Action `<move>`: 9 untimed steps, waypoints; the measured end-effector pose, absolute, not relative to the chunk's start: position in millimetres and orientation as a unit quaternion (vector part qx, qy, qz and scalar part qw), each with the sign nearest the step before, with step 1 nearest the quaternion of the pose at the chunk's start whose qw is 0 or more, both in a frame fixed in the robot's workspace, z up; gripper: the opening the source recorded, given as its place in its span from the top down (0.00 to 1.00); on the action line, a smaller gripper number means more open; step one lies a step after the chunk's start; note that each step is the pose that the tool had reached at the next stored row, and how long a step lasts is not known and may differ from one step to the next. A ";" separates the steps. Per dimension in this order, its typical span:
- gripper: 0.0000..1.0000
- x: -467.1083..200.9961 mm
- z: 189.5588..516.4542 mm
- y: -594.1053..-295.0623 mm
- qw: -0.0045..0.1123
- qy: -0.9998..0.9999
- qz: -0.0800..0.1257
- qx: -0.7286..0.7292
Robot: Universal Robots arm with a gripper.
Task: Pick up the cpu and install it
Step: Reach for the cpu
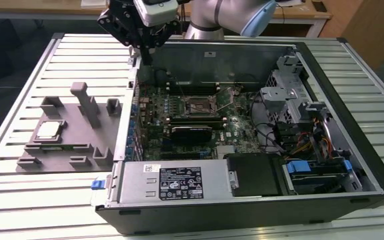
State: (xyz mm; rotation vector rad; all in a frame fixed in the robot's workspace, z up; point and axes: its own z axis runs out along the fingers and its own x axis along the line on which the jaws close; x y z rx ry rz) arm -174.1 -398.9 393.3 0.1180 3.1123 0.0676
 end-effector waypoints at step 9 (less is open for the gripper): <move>0.89 -186.0 393.3 -398.9 0.013 0.999 0.022 0.038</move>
